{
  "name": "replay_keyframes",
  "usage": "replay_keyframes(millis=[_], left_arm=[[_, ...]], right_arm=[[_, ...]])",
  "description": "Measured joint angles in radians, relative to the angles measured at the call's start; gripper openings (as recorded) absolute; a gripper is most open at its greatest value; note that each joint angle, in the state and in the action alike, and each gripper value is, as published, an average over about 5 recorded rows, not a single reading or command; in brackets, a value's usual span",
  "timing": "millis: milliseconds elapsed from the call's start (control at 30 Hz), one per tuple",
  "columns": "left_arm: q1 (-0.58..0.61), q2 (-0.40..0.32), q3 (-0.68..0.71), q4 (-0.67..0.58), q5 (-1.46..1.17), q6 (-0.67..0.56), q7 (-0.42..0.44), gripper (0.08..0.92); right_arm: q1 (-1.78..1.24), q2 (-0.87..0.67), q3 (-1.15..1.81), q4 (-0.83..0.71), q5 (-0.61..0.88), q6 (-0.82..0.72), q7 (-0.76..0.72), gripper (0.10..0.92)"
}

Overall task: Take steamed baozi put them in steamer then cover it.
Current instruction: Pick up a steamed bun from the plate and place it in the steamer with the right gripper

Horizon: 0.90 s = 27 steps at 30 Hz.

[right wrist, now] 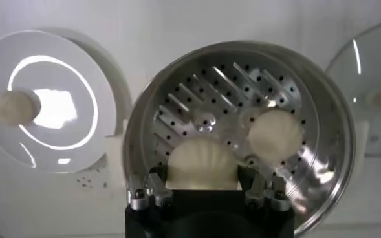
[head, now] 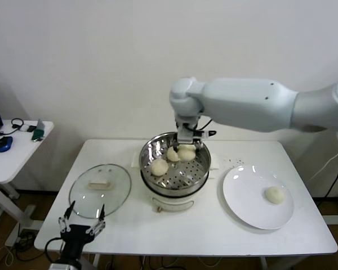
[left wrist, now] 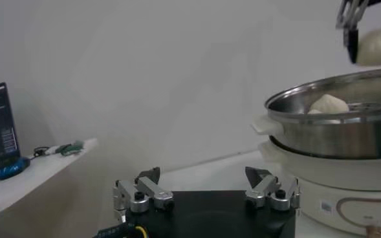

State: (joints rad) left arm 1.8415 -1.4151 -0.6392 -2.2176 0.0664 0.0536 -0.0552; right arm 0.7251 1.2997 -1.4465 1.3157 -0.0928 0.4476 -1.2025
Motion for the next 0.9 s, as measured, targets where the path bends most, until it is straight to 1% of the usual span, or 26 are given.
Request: replay_keyframes(millis=[233, 567, 767, 900], left_arm=[[0.0, 0.002, -0.004, 0.007, -0.004, 0.003, 0.0, 0.823], [0.002, 0.003, -0.003, 0.02, -0.005, 0.002, -0.001, 0.823], [0.003, 0.0, -0.003, 0.021, -0.005, 0.003, -0.003, 0.823], [0.004, -0.003, -0.002, 0.018, -0.005, 0.005, -0.003, 0.823]], right_arm=[[-0.08, 0.04, 0.013, -0.007, -0.05, 0.025, 0.003, 0.718], [-0.135, 0.051, 0.015, 0.001, -0.071, 0.037, -0.004, 0.735], [-0.15, 0.049, 0.019, 0.004, -0.077, 0.032, -0.007, 0.813], [-0.151, 0.045, 0.028, 0.004, -0.081, 0.034, -0.008, 0.822]])
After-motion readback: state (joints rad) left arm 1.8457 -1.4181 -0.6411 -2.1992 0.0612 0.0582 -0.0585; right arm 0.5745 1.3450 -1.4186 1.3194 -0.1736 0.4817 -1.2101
